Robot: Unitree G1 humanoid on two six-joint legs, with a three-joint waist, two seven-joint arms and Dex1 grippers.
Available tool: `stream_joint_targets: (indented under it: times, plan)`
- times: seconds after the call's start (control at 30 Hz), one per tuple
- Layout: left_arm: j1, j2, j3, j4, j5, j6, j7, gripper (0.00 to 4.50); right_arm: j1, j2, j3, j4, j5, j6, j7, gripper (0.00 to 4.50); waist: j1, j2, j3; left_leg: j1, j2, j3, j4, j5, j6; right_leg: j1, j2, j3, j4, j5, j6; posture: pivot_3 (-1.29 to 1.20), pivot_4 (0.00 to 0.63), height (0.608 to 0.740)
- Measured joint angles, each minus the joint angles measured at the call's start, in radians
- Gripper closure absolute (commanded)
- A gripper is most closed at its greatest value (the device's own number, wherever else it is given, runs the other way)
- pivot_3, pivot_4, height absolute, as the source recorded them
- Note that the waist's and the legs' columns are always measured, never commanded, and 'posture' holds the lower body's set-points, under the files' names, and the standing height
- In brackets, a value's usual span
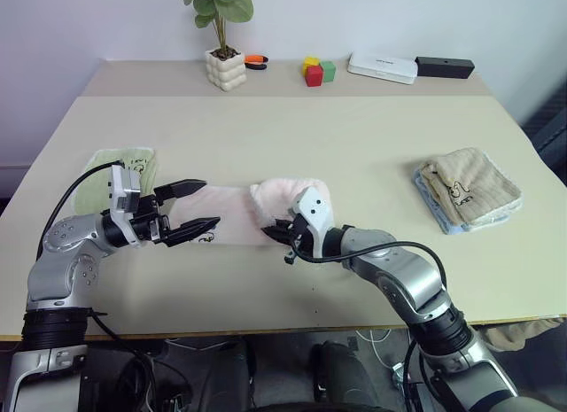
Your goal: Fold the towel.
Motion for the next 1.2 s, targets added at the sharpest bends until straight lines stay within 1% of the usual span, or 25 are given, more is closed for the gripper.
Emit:
stream_joint_targets:
  times: [0.03, 0.07, 0.13, 0.17, 0.2, 0.27, 0.33, 0.4, 0.47, 0.5, 0.53, 0.6, 0.67, 0.73, 0.77, 1.0, 1.2]
  plan:
    - [-0.001, -0.001, -0.001, 0.0, 0.0, 0.0, 0.0, 0.0, 0.0, 0.003, 0.0, 0.0, -0.002, -0.001, 0.002, 2.25, 0.0, 0.0, 0.0, 0.0, 0.0, 0.0, 0.0, 0.0, 0.0, 0.0, 0.0, 0.0, 0.0, 0.0, 0.0, 0.0, 0.15, 0.735]
    - [-0.002, -0.004, -0.003, 0.0, -0.001, 0.001, 0.0, 0.0, 0.0, 0.002, 0.001, 0.0, -0.004, -0.002, 0.006, 1.66, 0.001, 0.0, 0.0, 0.0, 0.0, 0.0, 0.0, 0.0, 0.0, 0.0, 0.0, 0.0, 0.0, 0.0, 0.0, 0.0, 0.15, 0.735]
    - [-0.006, -0.015, -0.009, 0.0, -0.002, 0.001, 0.001, 0.0, 0.0, -0.004, 0.001, -0.004, -0.013, -0.009, 0.018, 0.71, 0.001, 0.0, 0.0, 0.0, 0.0, 0.0, 0.0, 0.0, 0.0, 0.0, 0.0, 0.0, 0.0, 0.0, 0.0, 0.0, 0.15, 0.735]
    - [-0.012, -0.022, -0.011, 0.001, -0.002, 0.002, 0.002, 0.0, 0.0, -0.009, 0.001, -0.008, -0.022, -0.017, 0.021, 0.14, 0.001, 0.0, 0.0, 0.0, 0.0, 0.0, 0.0, 0.0, 0.0, 0.0, 0.0, 0.0, 0.0, 0.0, 0.0, 0.0, 0.15, 0.735]
    - [-0.021, -0.029, -0.012, 0.001, -0.002, 0.002, 0.004, 0.0, 0.0, -0.014, 0.001, -0.01, -0.029, -0.023, 0.022, 0.06, 0.002, 0.0, 0.0, 0.0, 0.0, 0.0, 0.0, 0.0, 0.0, 0.0, 0.0, 0.0, 0.0, 0.0, 0.0, 0.0, 0.15, 0.735]
    - [-0.048, -0.049, -0.015, 0.001, -0.007, 0.016, 0.019, 0.0, 0.001, -0.021, -0.014, -0.012, -0.033, -0.05, 0.031, 0.06, 0.002, 0.0, 0.0, 0.0, 0.0, 0.0, 0.0, 0.0, 0.0, 0.0, 0.0, 0.0, 0.0, 0.0, 0.0, 0.0, 0.15, 0.735]
    - [-0.078, -0.088, -0.018, 0.001, -0.018, 0.036, 0.046, 0.0, -0.003, -0.016, -0.064, -0.013, -0.025, -0.086, 0.033, 0.06, 0.004, 0.0, 0.0, 0.0, 0.0, 0.0, 0.0, 0.0, 0.0, 0.001, 0.0, 0.0, 0.0, 0.0, 0.0, 0.0, 0.15, 0.735]
    - [-0.109, -0.156, -0.031, -0.001, -0.031, 0.064, 0.105, 0.0, -0.021, -0.007, -0.142, -0.002, -0.012, -0.119, 0.02, 0.06, 0.006, 0.0, 0.0, 0.0, -0.001, 0.0, 0.001, 0.0, 0.0, 0.001, 0.0, 0.0, 0.0, 0.0, 0.001, 0.0, 0.15, 0.735]
    - [-0.142, -0.282, -0.065, -0.012, -0.032, 0.083, 0.204, 0.55, -0.063, 0.014, -0.244, 0.053, 0.009, -0.141, -0.013, 0.58, 0.012, 0.0, 0.0, 0.0, -0.001, -0.001, 0.002, 0.0, 0.0, 0.002, 0.0, 0.0, 0.0, 0.0, 0.001, 0.0, 0.15, 0.735]
    - [-0.152, -0.326, -0.088, -0.017, -0.036, 0.099, 0.238, 0.84, -0.079, 0.024, -0.282, 0.076, 0.013, -0.147, -0.031, 0.88, 0.014, -0.001, 0.0, 0.0, -0.001, -0.001, 0.002, 0.0, 0.0, 0.002, 0.0, 0.0, 0.0, 0.001, 0.001, 0.0, 0.15, 0.735]
    - [-0.161, -0.375, -0.103, -0.021, -0.042, 0.121, 0.281, 1.37, -0.087, 0.026, -0.31, 0.098, 0.009, -0.158, -0.049, 1.37, 0.014, -0.001, 0.0, 0.0, -0.001, -0.001, 0.002, 0.0, 0.0, 0.002, 0.0, 0.0, 0.0, 0.001, 0.001, 0.0, 0.15, 0.735]
    - [-0.177, -0.444, -0.129, -0.021, -0.024, 0.122, 0.361, 2.33, -0.085, 0.027, -0.321, 0.14, -0.021, -0.178, -0.085, 2.34, 0.016, -0.001, 0.0, 0.0, -0.001, -0.001, 0.001, 0.0, 0.0, 0.002, 0.001, 0.0, 0.0, 0.001, 0.001, 0.0, 0.15, 0.735]
    - [-0.184, -0.485, -0.165, -0.021, 0.011, 0.106, 0.411, 3.36, -0.069, 0.045, -0.323, 0.164, -0.041, -0.189, -0.115, 3.36, 0.011, 0.0, 0.0, 0.0, -0.001, -0.001, 0.001, 0.0, 0.0, 0.001, 0.001, 0.0, 0.0, 0.001, 0.001, 0.0, 0.15, 0.735]
    - [-0.18, -0.494, -0.177, -0.021, 0.015, 0.106, 0.424, 4.39, -0.056, 0.071, -0.316, 0.166, -0.042, -0.192, -0.131, 4.38, -0.001, 0.0, 0.0, 0.0, -0.001, -0.001, 0.0, 0.0, 0.0, 0.001, 0.002, 0.0, 0.0, 0.001, 0.001, 0.0, 0.15, 0.735]
    - [-0.178, -0.494, -0.177, -0.024, 0.012, 0.112, 0.424, 4.48, -0.052, 0.08, -0.316, 0.164, -0.042, -0.192, -0.136, 4.48, -0.003, 0.0, 0.0, 0.0, 0.0, -0.001, 0.0, 0.0, 0.0, 0.001, 0.002, 0.0, 0.0, 0.0, 0.001, 0.0, 0.15, 0.735]
    - [-0.169, -0.441, -0.154, -0.043, 0.01, 0.116, 0.414, 4.48, -0.015, 0.089, -0.296, 0.15, -0.053, -0.193, -0.141, 4.48, 0.003, 0.0, 0.0, 0.0, -0.001, -0.001, 0.0, 0.0, 0.0, 0.001, 0.001, 0.0, 0.0, 0.0, 0.001, 0.0, 0.15, 0.735]
    - [-0.156, -0.447, -0.157, -0.038, 0.032, 0.081, 0.43, 4.48, 0.033, 0.107, -0.252, 0.152, -0.078, -0.222, -0.128, 4.48, 0.0, 0.0, 0.0, 0.0, -0.001, -0.002, 0.0, 0.0, 0.0, 0.001, 0.001, 0.0, 0.0, 0.0, 0.001, 0.0, 0.15, 0.735]
